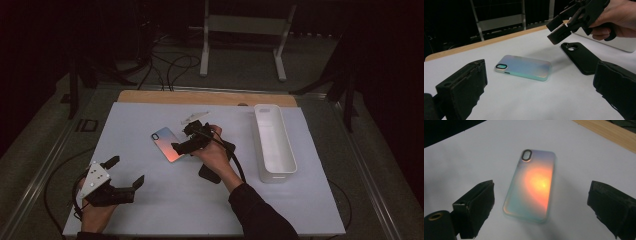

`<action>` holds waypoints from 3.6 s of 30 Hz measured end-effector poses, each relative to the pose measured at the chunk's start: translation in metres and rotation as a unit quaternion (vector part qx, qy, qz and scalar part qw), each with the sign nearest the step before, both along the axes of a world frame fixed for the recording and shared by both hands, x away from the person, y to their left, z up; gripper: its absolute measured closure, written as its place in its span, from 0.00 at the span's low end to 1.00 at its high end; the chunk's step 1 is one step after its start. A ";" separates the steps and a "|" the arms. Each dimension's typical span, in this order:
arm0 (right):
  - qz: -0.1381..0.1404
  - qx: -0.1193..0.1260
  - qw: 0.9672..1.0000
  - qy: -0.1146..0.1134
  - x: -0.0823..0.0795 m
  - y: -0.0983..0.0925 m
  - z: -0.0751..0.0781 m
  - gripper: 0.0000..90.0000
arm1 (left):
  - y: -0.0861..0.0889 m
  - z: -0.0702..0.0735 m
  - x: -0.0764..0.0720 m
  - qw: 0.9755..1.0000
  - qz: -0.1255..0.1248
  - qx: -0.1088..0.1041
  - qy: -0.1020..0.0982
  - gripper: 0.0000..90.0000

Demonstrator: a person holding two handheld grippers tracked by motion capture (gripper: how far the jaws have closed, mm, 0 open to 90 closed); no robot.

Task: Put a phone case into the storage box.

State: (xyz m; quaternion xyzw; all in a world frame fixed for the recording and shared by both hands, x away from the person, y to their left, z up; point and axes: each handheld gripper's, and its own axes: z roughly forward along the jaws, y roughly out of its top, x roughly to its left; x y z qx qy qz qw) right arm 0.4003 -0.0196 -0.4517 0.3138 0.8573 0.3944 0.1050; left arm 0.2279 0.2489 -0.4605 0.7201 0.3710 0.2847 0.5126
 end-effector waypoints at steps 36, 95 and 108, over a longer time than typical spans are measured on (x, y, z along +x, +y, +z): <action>-0.001 -0.035 0.999 0.034 0.007 0.029 -0.029 0.08 | 0.000 0.000 0.000 1.000 0.000 -0.001 0.001 0.00; -0.003 -0.145 0.986 0.081 0.017 0.063 -0.062 0.11 | 0.003 0.000 -0.002 1.000 0.003 -0.005 0.002 0.00; -0.008 -0.142 0.987 0.077 0.012 0.060 -0.059 0.19 | 0.003 0.000 -0.001 1.000 0.005 -0.003 0.003 0.00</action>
